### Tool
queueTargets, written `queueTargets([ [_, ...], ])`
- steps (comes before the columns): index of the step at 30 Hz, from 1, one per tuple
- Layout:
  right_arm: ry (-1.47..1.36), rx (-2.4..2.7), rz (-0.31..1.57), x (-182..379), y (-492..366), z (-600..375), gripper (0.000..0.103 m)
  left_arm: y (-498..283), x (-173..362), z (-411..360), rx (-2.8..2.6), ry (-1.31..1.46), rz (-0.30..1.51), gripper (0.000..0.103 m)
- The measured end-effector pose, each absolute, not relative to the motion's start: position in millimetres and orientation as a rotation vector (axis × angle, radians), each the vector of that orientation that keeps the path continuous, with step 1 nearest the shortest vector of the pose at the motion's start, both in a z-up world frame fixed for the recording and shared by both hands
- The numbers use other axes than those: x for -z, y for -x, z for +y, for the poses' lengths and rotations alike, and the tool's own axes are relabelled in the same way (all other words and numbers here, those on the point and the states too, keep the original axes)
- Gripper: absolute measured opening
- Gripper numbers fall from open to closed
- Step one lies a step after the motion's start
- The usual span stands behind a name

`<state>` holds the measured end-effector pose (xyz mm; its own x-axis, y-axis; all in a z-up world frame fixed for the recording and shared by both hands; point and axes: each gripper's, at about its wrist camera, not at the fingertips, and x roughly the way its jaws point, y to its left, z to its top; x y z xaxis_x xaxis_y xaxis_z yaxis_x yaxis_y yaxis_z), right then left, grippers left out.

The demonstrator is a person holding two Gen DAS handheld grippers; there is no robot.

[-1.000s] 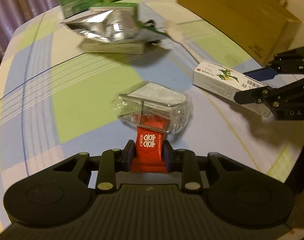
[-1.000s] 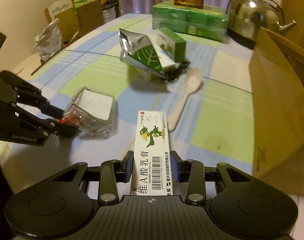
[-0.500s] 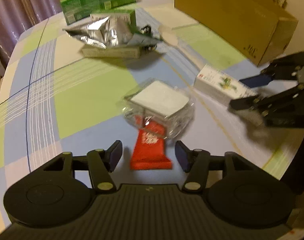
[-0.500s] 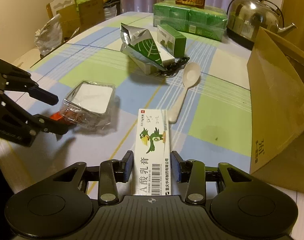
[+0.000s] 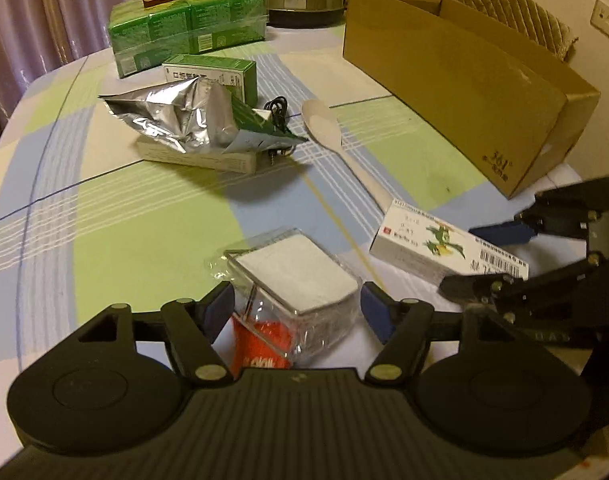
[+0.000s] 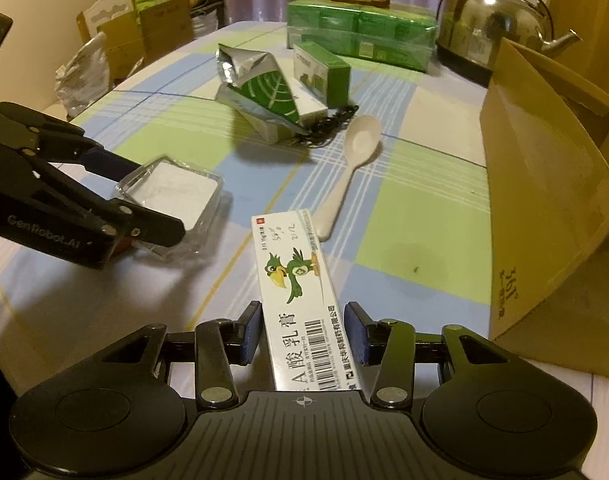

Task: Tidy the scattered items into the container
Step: 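Grasp the white bird ointment box with the right gripper while the left grasps the clear tray, then lift the ointment box and clear tray and carry both toward the cardboard box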

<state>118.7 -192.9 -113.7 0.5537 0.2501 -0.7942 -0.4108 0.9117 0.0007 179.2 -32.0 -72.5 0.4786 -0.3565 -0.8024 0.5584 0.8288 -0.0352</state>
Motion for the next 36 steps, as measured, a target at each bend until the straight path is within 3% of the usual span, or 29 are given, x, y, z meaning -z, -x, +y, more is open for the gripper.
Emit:
queueTargets([
  [11,0.198,-0.368,0.898,114,-121,-198,0.042,-194,83,-54,0.544,-0.463,0.872,0.075],
  [15,0.189,-0.367,0.889,112,-121,-197,0.042,-183,77,-47,0.457,-0.474,0.859,0.083],
  [20,0.183,-0.366,0.886,110,-121,-195,0.042,-177,80,-46,0.42,-0.479,0.836,0.083],
  [26,0.175,-0.363,0.895,113,-124,-196,0.042,-199,83,-44,0.471,-0.473,0.865,0.078],
  [27,0.177,-0.363,0.896,114,-124,-196,0.042,-204,84,-44,0.48,-0.487,0.883,0.072],
  [28,0.179,-0.365,0.896,115,-125,-195,0.042,-208,85,-43,0.492,-0.494,0.896,0.059],
  [36,0.204,-0.369,0.879,115,-126,-192,0.043,-216,84,-41,0.521,-0.537,0.914,0.049],
])
